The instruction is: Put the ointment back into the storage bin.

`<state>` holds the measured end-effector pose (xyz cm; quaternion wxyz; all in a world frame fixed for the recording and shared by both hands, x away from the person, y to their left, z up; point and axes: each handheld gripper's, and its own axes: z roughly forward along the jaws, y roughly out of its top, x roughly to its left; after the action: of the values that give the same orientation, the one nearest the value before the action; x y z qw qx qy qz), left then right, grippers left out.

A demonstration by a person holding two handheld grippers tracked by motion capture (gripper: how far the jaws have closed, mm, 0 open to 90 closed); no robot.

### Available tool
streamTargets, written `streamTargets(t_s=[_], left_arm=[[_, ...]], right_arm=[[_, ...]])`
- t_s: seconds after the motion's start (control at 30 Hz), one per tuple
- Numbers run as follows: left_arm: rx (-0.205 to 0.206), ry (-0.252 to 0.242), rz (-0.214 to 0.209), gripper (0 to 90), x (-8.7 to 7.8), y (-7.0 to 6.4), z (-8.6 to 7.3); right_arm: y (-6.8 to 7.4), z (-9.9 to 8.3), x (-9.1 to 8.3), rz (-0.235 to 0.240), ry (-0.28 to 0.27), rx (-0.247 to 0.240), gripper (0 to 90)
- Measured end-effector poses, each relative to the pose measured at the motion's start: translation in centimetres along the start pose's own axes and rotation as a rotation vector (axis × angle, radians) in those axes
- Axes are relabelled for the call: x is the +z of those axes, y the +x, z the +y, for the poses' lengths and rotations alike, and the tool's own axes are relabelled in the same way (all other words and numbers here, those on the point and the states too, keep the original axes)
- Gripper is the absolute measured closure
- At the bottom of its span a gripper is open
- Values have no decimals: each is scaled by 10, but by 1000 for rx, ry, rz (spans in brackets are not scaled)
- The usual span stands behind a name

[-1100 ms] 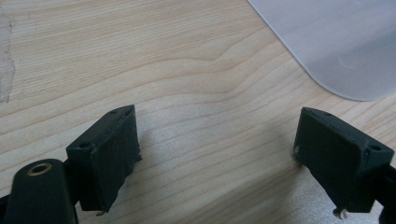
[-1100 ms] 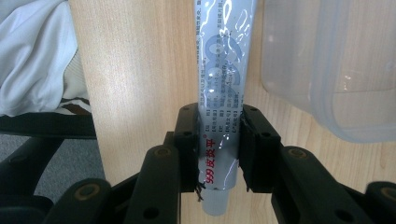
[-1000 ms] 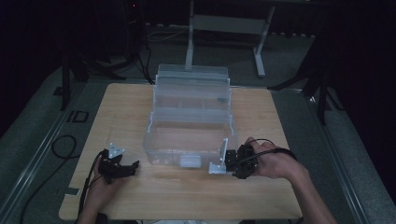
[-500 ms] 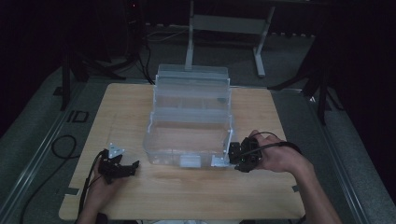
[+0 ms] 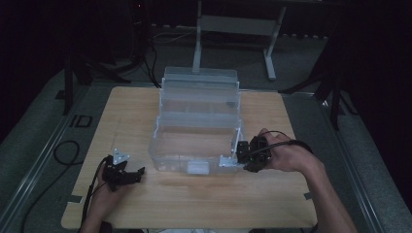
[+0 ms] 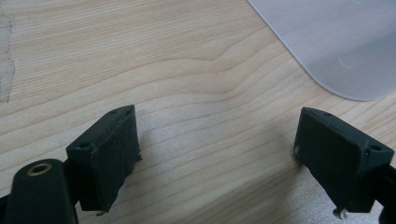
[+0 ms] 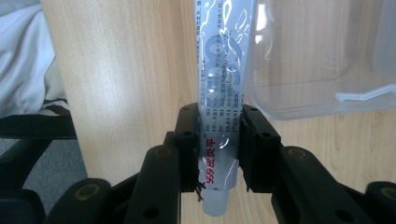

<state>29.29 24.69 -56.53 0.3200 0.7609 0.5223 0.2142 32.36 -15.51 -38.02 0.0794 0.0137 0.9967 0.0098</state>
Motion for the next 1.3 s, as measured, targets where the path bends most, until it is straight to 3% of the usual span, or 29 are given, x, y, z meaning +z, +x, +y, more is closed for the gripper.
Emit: streamTargets(t_s=[0.27,1.3], left_arm=[[-1,-1,0,145,0,0,0],[1,0,1,144,0,0,0]], right_arm=[[-7,4,-1,-20,-9,-4,707],[-30,19,9,0,-3,-27,707]])
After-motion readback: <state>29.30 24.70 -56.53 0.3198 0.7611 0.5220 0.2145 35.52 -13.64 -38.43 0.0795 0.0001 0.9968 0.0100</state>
